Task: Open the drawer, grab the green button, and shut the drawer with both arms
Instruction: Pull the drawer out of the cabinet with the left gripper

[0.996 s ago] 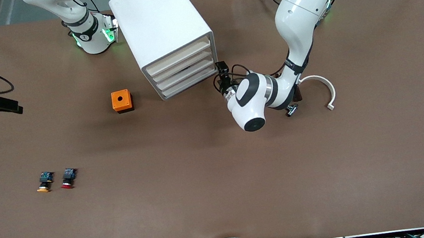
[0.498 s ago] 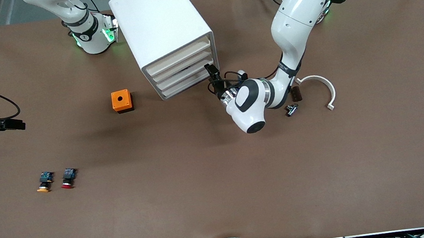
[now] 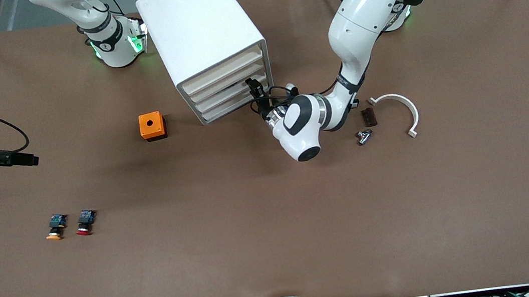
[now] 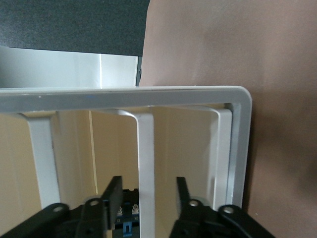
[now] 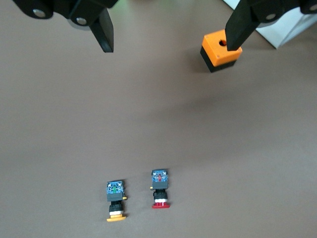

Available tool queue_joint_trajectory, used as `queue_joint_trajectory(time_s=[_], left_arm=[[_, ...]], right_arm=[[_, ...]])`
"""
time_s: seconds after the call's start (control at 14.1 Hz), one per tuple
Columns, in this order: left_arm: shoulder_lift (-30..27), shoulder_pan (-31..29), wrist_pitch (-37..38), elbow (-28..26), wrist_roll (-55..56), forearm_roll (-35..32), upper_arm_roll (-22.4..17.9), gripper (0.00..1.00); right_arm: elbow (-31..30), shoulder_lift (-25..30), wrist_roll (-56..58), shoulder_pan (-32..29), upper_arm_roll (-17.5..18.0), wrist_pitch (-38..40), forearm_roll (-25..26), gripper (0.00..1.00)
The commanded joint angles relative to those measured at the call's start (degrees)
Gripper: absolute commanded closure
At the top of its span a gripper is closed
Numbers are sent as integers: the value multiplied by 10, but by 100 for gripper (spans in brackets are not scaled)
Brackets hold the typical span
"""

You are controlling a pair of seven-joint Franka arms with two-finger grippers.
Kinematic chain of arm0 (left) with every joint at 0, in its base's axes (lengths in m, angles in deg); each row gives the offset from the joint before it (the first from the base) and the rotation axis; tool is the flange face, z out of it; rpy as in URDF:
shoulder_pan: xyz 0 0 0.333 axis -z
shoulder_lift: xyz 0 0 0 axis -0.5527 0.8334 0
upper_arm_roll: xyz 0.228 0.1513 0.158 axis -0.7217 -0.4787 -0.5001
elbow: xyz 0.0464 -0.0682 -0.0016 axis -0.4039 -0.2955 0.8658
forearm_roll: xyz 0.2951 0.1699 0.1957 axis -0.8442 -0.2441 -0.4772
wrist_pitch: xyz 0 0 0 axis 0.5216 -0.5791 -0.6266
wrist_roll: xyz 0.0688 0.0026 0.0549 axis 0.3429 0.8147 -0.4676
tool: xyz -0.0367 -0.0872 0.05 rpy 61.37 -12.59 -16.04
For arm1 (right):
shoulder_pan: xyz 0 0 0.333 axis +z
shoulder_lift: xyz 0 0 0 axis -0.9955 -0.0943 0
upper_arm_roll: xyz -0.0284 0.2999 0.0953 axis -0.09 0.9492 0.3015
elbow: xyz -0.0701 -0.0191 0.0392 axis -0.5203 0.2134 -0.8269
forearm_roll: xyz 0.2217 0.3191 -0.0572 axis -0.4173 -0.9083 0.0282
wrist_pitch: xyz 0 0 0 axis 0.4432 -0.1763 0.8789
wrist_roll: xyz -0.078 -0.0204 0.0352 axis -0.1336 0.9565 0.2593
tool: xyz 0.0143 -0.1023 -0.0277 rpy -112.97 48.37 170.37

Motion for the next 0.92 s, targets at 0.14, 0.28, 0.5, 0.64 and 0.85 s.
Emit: queue_joint_trajectory(time_s=[0.14,0.28,0.5,0.64,0.85], left_arm=[[9,-1,-2,20,4,10,-5,98],[9,-10,-2,36,2,8,-7,100],[9,-23,-2,57,-20,4,-25,100],[10,-23,-2,68,-47,4,-53,99],[10,-24,-2,84,-74,4,-93,97]], right_arm=[[-14,5,-86,4,7,-18,-10,0],[-14,9,-158,22,7,-19,-29,0],[-16,19,-275,66,7,-19,-31,0],[-29,25,-350,100,7,-31,-44,0],[-45,35,-468,163,7,-56,-54,0]])
